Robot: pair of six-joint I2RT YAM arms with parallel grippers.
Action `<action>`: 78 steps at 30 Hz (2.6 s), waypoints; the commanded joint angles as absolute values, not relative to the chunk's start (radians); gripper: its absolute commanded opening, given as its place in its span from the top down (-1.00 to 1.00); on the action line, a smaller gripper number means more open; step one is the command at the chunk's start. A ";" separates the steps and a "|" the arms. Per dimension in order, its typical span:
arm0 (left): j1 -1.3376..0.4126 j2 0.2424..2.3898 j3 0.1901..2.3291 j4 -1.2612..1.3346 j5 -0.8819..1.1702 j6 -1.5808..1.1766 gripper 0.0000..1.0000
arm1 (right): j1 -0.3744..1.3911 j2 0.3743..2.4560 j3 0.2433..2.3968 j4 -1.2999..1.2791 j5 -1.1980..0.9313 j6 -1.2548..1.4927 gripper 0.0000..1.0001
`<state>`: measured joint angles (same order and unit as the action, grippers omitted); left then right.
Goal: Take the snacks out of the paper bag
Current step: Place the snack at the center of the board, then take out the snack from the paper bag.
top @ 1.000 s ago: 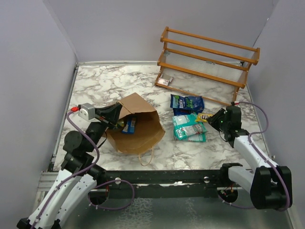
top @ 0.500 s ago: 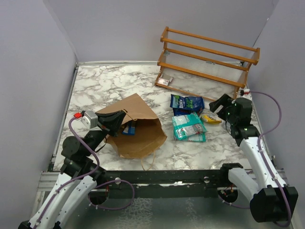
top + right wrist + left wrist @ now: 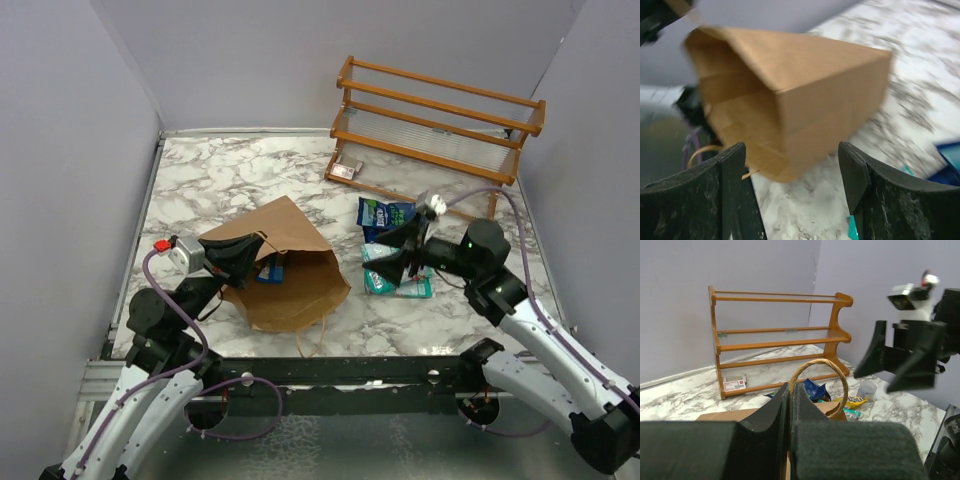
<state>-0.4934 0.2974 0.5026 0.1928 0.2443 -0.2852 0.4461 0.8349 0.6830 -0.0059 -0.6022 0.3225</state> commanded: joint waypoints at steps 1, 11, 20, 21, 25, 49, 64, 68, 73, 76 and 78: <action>-0.497 0.281 0.499 0.196 0.278 -0.271 1.00 | 0.636 0.731 0.562 0.198 -0.862 0.050 -0.45; -0.497 0.273 0.503 0.159 0.312 -0.295 1.00 | 1.093 0.984 0.639 0.104 -0.432 -0.520 0.07; -0.497 0.243 0.522 0.097 0.329 -0.318 1.00 | 1.185 1.342 0.812 0.233 -0.131 -0.686 0.22; -0.497 0.241 0.522 0.096 0.332 -0.324 1.00 | 1.189 1.370 0.813 0.268 -0.100 -0.691 0.22; -0.497 0.243 0.515 0.098 0.335 -0.330 1.00 | 1.243 1.474 0.754 0.505 0.045 -0.716 0.22; -0.497 0.250 0.528 0.139 0.389 -0.351 1.00 | 1.204 1.822 0.922 0.442 0.055 -0.832 -0.22; -0.497 0.232 0.527 0.147 0.399 -0.369 1.00 | 1.157 1.979 1.042 0.393 0.084 -0.767 -0.50; -0.497 0.233 0.531 0.145 0.390 -0.361 1.00 | 1.155 1.975 1.035 0.398 0.118 -0.735 -0.50; -0.496 0.232 0.519 0.135 0.344 -0.350 1.00 | 1.155 1.858 0.984 0.366 0.074 -0.589 -0.46; -0.497 0.230 0.507 0.138 0.306 -0.351 1.00 | 1.155 1.786 0.935 0.374 0.029 -0.529 -0.37; -0.497 0.234 0.502 0.136 0.277 -0.354 1.00 | 1.156 1.769 0.957 0.322 -0.007 -0.461 -0.22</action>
